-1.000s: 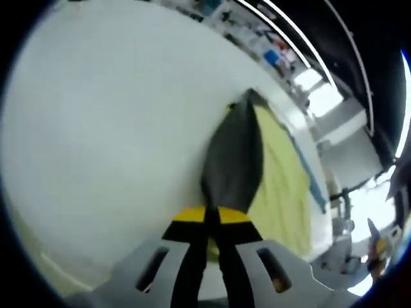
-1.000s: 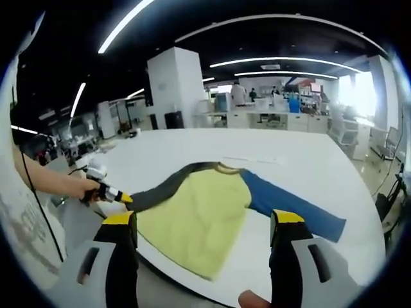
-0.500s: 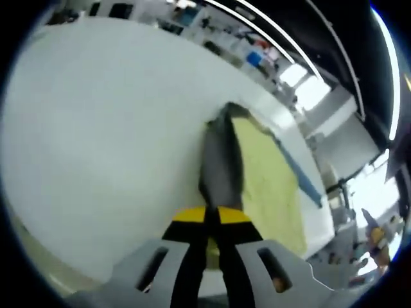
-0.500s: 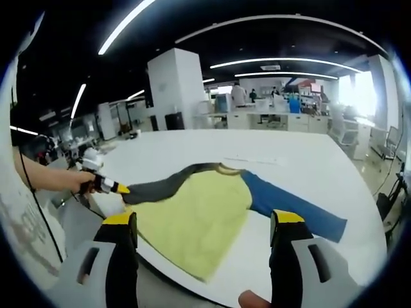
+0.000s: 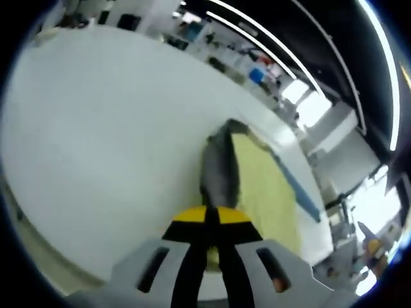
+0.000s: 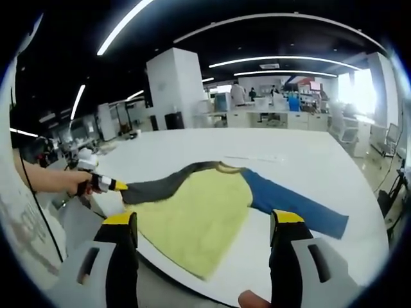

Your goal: Fold the garment on the visible template until the final outline fits inside the template.

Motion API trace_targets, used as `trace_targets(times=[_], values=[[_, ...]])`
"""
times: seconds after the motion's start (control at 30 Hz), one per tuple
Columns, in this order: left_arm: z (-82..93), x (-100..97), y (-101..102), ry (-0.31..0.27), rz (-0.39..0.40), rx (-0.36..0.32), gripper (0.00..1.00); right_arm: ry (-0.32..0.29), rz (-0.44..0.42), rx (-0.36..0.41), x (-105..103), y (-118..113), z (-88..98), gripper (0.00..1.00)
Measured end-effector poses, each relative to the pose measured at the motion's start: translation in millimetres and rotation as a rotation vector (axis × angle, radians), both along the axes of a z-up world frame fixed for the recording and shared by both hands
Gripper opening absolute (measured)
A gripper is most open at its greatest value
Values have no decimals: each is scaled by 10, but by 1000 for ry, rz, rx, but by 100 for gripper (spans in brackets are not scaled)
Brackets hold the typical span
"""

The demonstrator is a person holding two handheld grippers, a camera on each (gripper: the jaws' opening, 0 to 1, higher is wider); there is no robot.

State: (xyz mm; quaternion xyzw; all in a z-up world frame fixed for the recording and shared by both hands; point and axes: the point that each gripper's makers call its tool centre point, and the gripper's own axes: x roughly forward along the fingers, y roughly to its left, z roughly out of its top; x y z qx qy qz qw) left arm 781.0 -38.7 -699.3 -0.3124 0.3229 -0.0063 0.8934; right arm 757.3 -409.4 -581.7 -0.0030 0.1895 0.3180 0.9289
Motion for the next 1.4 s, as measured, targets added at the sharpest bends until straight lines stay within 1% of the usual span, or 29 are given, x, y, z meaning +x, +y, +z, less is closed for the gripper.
trace_targets(times=[0.1,0.13,0.23,0.37,0.5,0.6,0.77,0.93,1.03,1.13,1.4], values=[[-53,-30,-6,28,-27,7,0,3,5,2,-3,18,-14,84],[-52,-31,0,29,-26,8,0,4,7,2,-4,23,-16,84],[-23,-25,32,26,-15,3,0,5,11,0,-5,35,-17,84],[28,13,95,15,-12,20,0,7,10,4,-2,37,-16,84],[96,76,205,3,-30,64,0,11,13,1,2,42,-29,84],[151,130,334,-8,-27,90,0,12,14,1,6,54,-27,84],[237,254,610,-21,-10,132,0,19,20,-3,0,74,-39,85],[337,411,856,-35,-13,195,0,28,18,-7,4,79,-57,85],[359,485,962,-38,-4,206,0,33,17,-13,5,81,-71,85],[358,584,1139,-40,19,225,0,38,12,-14,4,81,-79,85],[427,702,1400,-32,50,273,0,62,-4,-27,-25,49,-132,85]])
